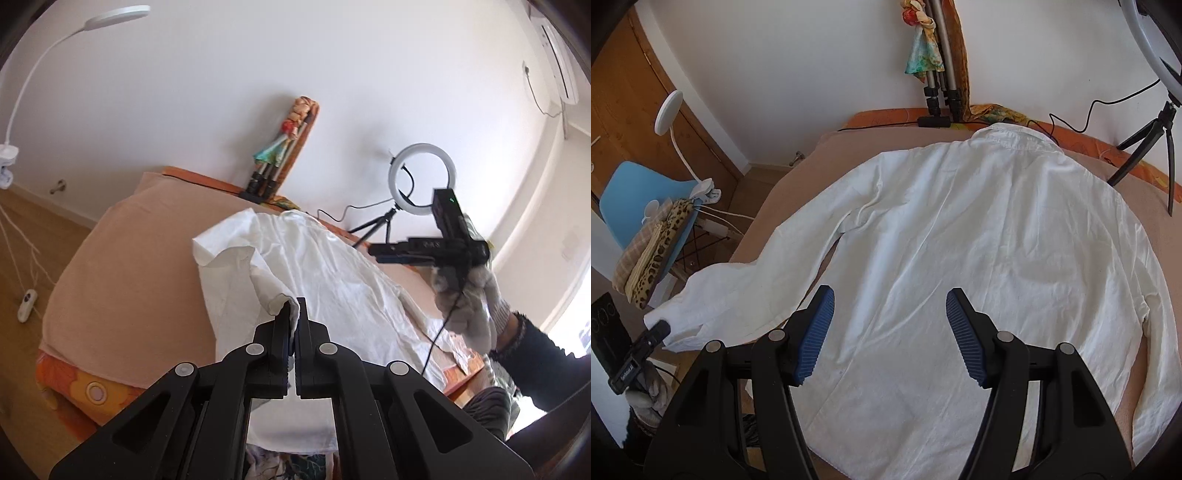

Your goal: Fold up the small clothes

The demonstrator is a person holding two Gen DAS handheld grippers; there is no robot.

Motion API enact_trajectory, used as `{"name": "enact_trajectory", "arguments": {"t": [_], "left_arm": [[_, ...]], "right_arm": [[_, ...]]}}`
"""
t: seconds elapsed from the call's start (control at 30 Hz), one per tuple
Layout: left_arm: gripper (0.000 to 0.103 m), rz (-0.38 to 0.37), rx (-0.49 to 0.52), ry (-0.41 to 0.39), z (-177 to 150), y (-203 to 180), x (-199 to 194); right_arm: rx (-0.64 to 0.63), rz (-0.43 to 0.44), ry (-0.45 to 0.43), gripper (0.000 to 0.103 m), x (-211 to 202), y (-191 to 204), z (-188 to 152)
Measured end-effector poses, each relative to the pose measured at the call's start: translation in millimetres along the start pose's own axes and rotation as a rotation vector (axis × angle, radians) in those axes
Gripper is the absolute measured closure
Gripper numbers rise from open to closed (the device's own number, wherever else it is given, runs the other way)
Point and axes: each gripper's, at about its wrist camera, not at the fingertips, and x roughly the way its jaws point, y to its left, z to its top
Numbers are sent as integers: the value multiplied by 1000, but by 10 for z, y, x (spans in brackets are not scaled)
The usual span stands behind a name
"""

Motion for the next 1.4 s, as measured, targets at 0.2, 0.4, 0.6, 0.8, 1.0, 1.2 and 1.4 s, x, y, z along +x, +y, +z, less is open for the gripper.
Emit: {"name": "enact_trajectory", "arguments": {"t": [0.2,0.4,0.6,0.8,1.0,1.2,1.4], "left_arm": [[103,-132,173,172,-339,-481,343],[103,-123,296,259,-612,-687,466],[103,-98,346,291,-713,-683,459],[92,-80,336,372,-792,-702,504],[86,-58,247,351,-830,-584,384],[85,30,-36,470,-969,-14,642],[85,-4,-39,493,-1032,-78,701]], "right_arm": [[-28,37,143,37,668,219,689],[-33,-53,232,37,1462,261,843],[-69,-182,251,37,1637,134,704],[-122,-239,261,37,1445,31,503],[-143,-208,253,37,1103,34,260],[-113,-46,266,37,741,131,-250],[-102,52,308,37,490,235,-872]]}}
